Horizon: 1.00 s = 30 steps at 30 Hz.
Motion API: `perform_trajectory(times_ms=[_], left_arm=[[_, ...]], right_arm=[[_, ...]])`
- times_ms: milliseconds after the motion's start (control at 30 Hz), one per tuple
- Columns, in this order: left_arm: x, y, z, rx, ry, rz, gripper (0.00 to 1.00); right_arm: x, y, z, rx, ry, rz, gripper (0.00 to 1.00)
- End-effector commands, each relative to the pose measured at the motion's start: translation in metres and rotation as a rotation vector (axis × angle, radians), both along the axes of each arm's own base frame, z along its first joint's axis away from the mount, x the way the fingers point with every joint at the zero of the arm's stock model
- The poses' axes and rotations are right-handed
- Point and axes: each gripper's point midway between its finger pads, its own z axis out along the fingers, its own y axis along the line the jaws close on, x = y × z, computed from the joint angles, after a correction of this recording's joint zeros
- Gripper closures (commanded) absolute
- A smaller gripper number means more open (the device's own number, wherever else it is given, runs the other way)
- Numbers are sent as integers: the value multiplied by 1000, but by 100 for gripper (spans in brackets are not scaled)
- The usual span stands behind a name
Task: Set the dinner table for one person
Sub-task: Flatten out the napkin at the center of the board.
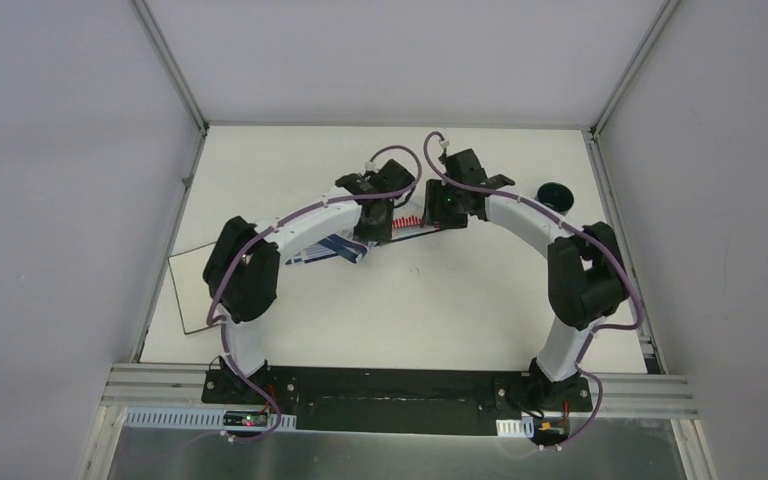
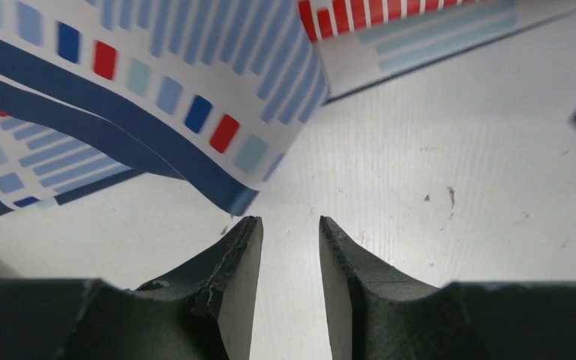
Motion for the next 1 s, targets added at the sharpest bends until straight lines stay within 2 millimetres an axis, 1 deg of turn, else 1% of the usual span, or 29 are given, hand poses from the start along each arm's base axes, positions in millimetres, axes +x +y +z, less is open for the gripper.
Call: perform_trajectory(times_ms=[0,100,200,267,333,433,567,667,767,900,967], left_arm=[[-22,10,-18,167,60,14,64],[-34,32,-30,309,90,36,64],[-37,53,-35,444,87,70,63],[-35,65,-33,539,69,95,63],[-26,73,-22,632,10,117,64],[-15,70,-15,698,-37,112,64],[-9,56,-17,706,-40,80,64],[-12,42,-21,706,-34,47,64],[-18,30,-23,698,-13,23,63],[-27,11,-11,667,-31,-12,58],[-26,9,-11,665,-34,-15,56]], right_arm=[[16,-14,54,5,-178,-62,46],[15,-32,76,-36,-252,-101,46],[11,-44,99,-35,-313,-131,46],[7,-51,113,-28,-350,-148,46],[2,-57,126,-19,-383,-158,46],[-6,-65,141,-18,-419,-171,46],[-12,-76,153,-29,-453,-186,45],[-13,-83,160,-44,-475,-200,45],[-12,-86,163,-42,-480,-208,45],[-9,-84,164,-35,-481,-204,45],[-8,-82,166,-23,-484,-205,45]])
